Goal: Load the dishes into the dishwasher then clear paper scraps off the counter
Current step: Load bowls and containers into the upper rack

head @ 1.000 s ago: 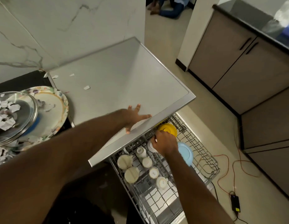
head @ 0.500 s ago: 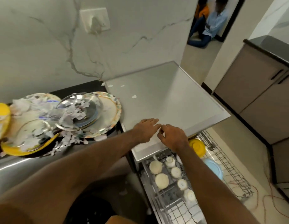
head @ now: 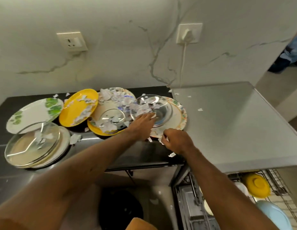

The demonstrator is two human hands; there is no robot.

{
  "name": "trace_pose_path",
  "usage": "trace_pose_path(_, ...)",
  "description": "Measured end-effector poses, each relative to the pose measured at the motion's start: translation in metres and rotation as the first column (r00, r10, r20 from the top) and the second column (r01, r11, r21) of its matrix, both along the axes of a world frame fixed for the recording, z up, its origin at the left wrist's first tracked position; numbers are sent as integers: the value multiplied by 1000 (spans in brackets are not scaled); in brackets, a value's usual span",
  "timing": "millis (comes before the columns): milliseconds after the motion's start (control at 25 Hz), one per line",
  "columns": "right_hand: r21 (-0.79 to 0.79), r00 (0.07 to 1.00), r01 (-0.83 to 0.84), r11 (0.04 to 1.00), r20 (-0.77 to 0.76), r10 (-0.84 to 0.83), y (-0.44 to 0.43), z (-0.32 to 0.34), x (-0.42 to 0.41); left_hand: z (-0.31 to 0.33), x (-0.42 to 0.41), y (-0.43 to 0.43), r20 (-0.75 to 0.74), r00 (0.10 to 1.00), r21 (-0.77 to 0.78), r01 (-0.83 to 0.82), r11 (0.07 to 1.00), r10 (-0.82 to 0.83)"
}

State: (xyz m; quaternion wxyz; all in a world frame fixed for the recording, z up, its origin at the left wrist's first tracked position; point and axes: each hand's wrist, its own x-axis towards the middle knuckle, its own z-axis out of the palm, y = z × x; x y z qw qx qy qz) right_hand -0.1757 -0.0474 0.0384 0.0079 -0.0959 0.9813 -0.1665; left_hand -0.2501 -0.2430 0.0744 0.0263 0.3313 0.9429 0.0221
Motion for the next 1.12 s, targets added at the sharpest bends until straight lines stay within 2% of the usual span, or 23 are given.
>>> trace_pose_path(160,6,996,-81,997,48,81,-55,3,-16,3,-19,-83,11,970,118,-241,963,241)
trace_pose_path(320,92,961,-112,989,264,85,-95,-2,-25,-11,-45,-147,91,919,95,-392,915,384)
trace_pose_path(520,229,900,-152,961,435,38,-122,-13,-36,-28,-72,-173,137,907,51,-409,911,399)
trace_pose_path(680,288,846,-228,930,532,42,-126,-11,-44,-31,-100,-175,114,914,38,-396,917,390)
trace_pose_path(840,293,831,-265,919,553,63,-123,-10,-49,-29,-137,-174,145,895,91,-436,895,421)
trace_pose_path(1120,294,823,-280,914,564,71,-117,-15,-52,-46,-182,-155,270,790,134,-598,791,551)
